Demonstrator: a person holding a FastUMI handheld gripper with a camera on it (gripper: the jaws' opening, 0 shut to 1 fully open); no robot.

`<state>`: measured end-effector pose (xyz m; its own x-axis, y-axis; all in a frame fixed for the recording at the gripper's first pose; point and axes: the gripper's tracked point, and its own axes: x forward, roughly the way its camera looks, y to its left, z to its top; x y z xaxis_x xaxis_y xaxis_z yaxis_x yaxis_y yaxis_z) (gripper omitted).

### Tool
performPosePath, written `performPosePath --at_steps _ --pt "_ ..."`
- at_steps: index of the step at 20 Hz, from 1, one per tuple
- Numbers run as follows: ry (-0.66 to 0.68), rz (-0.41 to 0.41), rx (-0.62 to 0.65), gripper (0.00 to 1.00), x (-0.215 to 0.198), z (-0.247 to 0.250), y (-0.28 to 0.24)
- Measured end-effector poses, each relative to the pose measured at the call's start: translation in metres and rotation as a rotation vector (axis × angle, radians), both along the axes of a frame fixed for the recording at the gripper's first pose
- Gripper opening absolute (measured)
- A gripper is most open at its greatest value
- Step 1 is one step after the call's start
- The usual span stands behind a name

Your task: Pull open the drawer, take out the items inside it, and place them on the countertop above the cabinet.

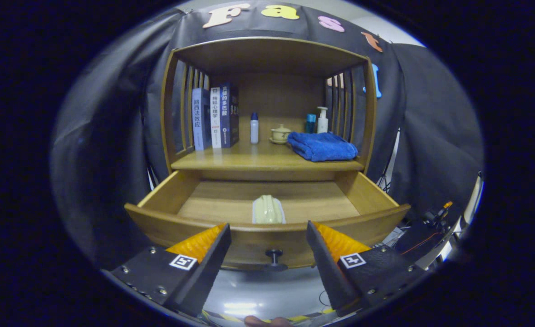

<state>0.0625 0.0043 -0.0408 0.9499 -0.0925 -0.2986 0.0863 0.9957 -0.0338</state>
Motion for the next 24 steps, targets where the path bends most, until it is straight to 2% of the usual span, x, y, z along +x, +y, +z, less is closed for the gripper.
performPosePath --at_steps 5,9,12,16,23,24 --pt "0.06 0.011 0.067 0.99 0.037 0.033 0.005" --pt "0.207 0.02 0.191 0.99 0.068 0.026 0.001" --pt "0.278 0.005 0.229 1.0 0.094 0.015 -0.009" --pt "0.375 -0.027 0.166 1.0 0.119 -0.016 -0.019" --pt "0.554 -0.062 0.107 1.0 0.139 -0.082 -0.022" --pt "0.562 -0.057 0.108 0.92 0.141 -0.083 -0.02"
